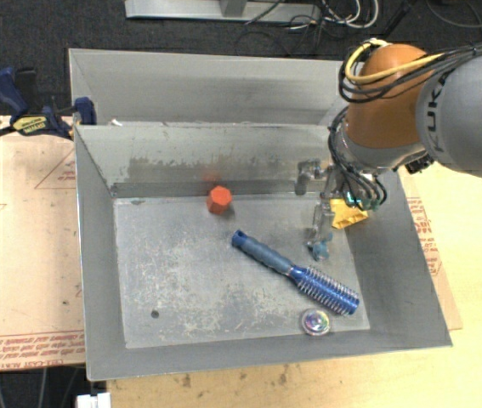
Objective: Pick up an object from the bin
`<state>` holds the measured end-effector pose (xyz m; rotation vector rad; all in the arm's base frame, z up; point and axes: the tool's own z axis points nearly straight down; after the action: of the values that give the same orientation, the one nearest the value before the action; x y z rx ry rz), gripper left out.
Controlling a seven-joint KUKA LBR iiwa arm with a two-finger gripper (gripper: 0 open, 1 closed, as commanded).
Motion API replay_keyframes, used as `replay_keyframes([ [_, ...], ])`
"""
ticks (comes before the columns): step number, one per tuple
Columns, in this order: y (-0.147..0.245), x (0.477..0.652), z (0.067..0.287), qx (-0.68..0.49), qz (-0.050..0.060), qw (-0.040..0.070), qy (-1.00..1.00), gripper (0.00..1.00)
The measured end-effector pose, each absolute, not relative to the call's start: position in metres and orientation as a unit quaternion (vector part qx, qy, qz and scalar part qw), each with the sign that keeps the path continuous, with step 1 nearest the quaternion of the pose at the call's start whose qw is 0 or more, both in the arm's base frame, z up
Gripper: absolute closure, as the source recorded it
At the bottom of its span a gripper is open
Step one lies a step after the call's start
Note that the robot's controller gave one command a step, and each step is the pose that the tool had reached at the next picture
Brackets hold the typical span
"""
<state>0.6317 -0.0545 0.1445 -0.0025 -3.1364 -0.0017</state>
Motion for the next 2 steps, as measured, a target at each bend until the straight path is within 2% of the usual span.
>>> replay_keyframes([
  [1, -0.129, 0.584, 0.067, 0.063, 0.000, 0.002, -0.998, 0.00],
  [2, -0.085, 0.531, 0.070, -0.111, -0.001, 0.000, -0.994, 0.00],
])
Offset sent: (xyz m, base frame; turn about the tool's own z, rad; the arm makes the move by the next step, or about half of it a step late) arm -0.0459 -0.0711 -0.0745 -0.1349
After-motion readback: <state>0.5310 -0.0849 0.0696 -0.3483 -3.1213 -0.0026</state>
